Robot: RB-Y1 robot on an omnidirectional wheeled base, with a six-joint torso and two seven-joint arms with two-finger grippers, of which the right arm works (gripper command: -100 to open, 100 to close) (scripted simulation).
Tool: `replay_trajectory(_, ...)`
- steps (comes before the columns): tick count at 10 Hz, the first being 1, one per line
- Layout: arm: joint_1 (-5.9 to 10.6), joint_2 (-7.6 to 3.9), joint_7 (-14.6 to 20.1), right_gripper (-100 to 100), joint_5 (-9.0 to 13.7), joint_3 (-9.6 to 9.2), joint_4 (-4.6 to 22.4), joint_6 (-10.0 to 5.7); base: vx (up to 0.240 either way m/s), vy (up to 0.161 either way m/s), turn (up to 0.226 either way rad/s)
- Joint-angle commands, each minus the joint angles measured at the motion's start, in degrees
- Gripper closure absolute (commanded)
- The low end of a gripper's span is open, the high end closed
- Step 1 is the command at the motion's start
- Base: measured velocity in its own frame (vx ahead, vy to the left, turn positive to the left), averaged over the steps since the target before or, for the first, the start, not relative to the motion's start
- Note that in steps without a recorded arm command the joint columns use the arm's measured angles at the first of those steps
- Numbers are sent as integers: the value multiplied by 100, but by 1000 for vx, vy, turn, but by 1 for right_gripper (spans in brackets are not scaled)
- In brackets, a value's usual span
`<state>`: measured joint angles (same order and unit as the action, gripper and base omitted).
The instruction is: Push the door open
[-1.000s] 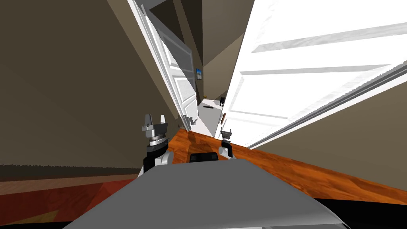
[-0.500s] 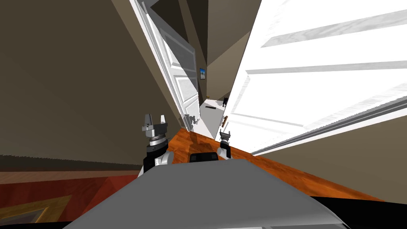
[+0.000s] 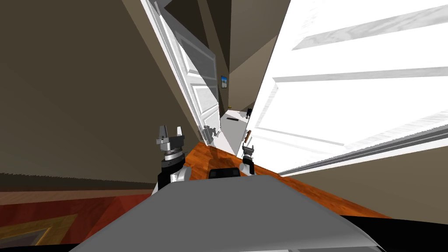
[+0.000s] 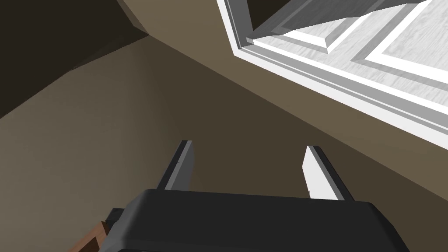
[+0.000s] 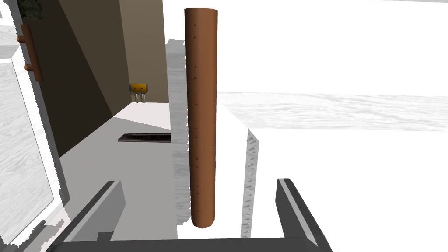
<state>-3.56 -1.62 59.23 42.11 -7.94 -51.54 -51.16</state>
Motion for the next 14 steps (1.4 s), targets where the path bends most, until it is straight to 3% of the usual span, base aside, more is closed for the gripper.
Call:
replay_trajectory(1, 0, -69, 11, -100, 13, 16, 0, 14, 174, -79, 23)
replay_trajectory(4, 9, -100, 56, -100, 36, 43, 45, 0, 188, -72, 27)
replay_trajectory(7, 16, 0, 94, -100, 56, 67, 85, -13, 177, -78, 22)
replay_trajectory(8, 13, -28, 84, -100, 51, 61, 77, -11, 79, -27, 8)
replay_trajectory(9, 13, -28, 84, 100, 51, 61, 77, -11, -11, 2, -4)
replay_trajectory(14, 13, -28, 84, 100, 51, 61, 77, -11, -8, 2, 1)
